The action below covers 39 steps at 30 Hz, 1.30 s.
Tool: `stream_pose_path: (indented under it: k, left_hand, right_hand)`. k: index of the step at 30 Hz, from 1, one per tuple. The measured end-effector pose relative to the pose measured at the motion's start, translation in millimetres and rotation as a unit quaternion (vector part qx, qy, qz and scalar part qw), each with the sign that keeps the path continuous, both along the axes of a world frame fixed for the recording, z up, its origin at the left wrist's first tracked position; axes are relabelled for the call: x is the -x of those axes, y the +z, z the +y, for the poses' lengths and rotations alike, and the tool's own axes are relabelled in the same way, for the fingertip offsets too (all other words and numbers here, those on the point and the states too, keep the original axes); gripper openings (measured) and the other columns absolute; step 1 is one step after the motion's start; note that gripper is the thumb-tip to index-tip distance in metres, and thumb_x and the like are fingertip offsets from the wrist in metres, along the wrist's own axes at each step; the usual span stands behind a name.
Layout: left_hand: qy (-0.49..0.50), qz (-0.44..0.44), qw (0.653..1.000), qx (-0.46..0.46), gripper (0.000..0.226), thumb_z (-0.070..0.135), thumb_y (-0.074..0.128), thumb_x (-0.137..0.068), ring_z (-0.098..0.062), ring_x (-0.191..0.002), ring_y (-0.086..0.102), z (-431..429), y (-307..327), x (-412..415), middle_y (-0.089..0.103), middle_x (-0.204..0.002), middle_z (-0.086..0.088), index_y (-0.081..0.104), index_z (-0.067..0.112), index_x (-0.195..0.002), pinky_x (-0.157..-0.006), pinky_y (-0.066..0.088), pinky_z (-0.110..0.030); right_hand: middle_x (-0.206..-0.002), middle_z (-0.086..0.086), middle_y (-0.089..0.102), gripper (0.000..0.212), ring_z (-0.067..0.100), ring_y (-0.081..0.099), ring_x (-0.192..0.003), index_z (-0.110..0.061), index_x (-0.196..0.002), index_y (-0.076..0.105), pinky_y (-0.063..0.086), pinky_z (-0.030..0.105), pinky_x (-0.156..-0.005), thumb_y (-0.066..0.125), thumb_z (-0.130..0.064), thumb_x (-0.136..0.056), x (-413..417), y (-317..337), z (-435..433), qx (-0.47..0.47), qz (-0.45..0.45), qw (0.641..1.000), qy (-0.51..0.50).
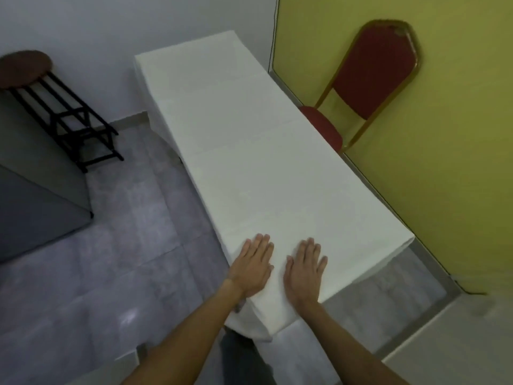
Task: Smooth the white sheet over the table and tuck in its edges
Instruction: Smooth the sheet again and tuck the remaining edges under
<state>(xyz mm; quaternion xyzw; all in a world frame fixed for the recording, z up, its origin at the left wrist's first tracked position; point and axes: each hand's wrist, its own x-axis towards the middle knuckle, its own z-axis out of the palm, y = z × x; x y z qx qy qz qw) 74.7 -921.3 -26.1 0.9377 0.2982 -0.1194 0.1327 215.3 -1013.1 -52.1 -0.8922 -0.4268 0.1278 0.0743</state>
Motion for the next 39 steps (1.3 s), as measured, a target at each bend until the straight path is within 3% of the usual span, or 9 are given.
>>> stream_pose_path:
  k: [6, 10, 13, 16, 19, 25, 29, 35, 39]
  left_hand:
    - [-0.125, 0.028, 0.991, -0.028, 0.057, 0.036, 0.029, -0.096, -0.031, -0.138, 0.044, 31, -1, -4, 0.047, -0.149, -0.014, 0.053, 0.007, -0.138, -0.109, 0.042, -0.047]
    - [-0.199, 0.042, 0.979, -0.012, 0.056, 0.034, 0.031, -0.093, -0.029, -0.135, 0.048, 51, 7, 6, 0.051, -0.145, -0.013, 0.056, 0.008, -0.136, -0.107, 0.044, -0.045]
    - [-0.227, 0.040, 0.973, -0.006, 0.056, 0.038, 0.032, -0.091, -0.026, -0.132, 0.052, 73, 11, 14, 0.056, -0.141, -0.009, 0.063, 0.012, -0.130, -0.106, 0.046, -0.041]
    - [-0.265, 0.027, 0.964, -0.017, 0.056, 0.038, 0.034, -0.089, -0.026, -0.132, 0.052, 102, 8, 20, 0.055, -0.142, -0.009, 0.062, 0.013, -0.131, -0.105, 0.047, -0.042]
    - [-0.314, 0.027, 0.949, -0.006, 0.058, 0.040, 0.038, -0.090, -0.029, -0.136, 0.046, 118, 3, 17, 0.049, -0.147, -0.013, 0.054, 0.010, -0.138, -0.112, 0.034, -0.047]
    - [-0.348, -0.005, 0.937, 0.041, 0.066, 0.044, 0.047, -0.093, -0.028, -0.147, 0.027, 149, 0, 1, 0.029, -0.159, -0.014, 0.040, 0.007, -0.147, -0.116, 0.019, -0.042]
    - [-0.388, -0.017, 0.918, 0.082, 0.067, 0.046, 0.039, -0.100, -0.022, -0.152, 0.012, 190, -7, -3, 0.017, -0.164, -0.008, 0.027, 0.008, -0.153, -0.120, 0.014, -0.040]
    - [-0.488, -0.039, 0.871, 0.050, 0.071, 0.052, 0.034, -0.101, -0.023, -0.153, 0.006, 288, -18, -7, 0.010, -0.165, -0.007, 0.019, 0.009, -0.156, -0.121, 0.013, -0.042]
    - [-0.480, -0.043, 0.875, 0.053, 0.072, 0.053, 0.033, -0.101, -0.025, -0.153, 0.006, 342, -20, -9, 0.012, -0.164, -0.008, 0.020, 0.008, -0.155, -0.122, 0.014, -0.043]
  right_hand:
    - [-0.156, 0.028, 0.034, 0.054, 0.043, 0.027, -0.147, 0.008, -0.148, 0.038, 0.007, 0.056, -0.121, 0.031, -0.017, -0.100, 34, -4, 12, -0.043, 0.017, 0.995, -0.084]
    - [-0.154, 0.029, 0.037, 0.053, 0.045, 0.032, -0.144, 0.011, -0.144, 0.041, 0.005, 0.053, -0.121, 0.025, -0.016, -0.101, 68, 5, 17, -0.043, 0.040, 0.993, -0.104]
    - [-0.155, 0.028, 0.033, 0.059, 0.044, 0.029, -0.144, 0.010, -0.143, 0.044, 0.017, 0.059, -0.118, 0.012, -0.025, -0.108, 88, -1, 27, -0.020, 0.053, 0.990, -0.131]
    - [-0.154, 0.030, 0.035, 0.062, 0.045, 0.034, -0.143, 0.010, -0.140, 0.049, 0.029, 0.065, -0.112, 0.016, -0.033, -0.109, 94, -4, 41, -0.002, 0.050, 0.986, -0.157]
    - [-0.151, 0.032, 0.039, 0.065, 0.048, 0.040, -0.140, 0.010, -0.139, 0.050, 0.032, 0.067, -0.109, 0.019, -0.038, -0.109, 93, -4, 43, 0.009, 0.029, 0.986, -0.164]
    - [-0.162, 0.025, 0.025, 0.072, 0.042, 0.025, -0.149, 0.005, -0.149, 0.038, 0.024, 0.063, -0.116, 0.037, -0.049, -0.101, 98, -1, 45, 0.026, 0.011, 0.987, -0.155]
    - [-0.166, 0.020, 0.012, 0.081, 0.038, 0.015, -0.153, 0.002, -0.155, 0.025, 0.020, 0.061, -0.119, 0.035, -0.057, -0.101, 100, 6, 46, 0.049, 0.001, 0.986, -0.156]
    - [-0.168, 0.017, 0.009, 0.083, 0.035, 0.014, -0.154, 0.000, -0.157, 0.020, 0.019, 0.062, -0.120, 0.027, -0.061, -0.100, 102, 13, 57, 0.045, 0.005, 0.981, -0.187]
    - [-0.167, 0.016, 0.009, 0.091, 0.031, 0.009, -0.155, -0.002, -0.157, 0.020, 0.005, 0.051, -0.126, 0.029, -0.068, -0.096, 111, 20, 94, 0.059, 0.014, 0.953, -0.298]
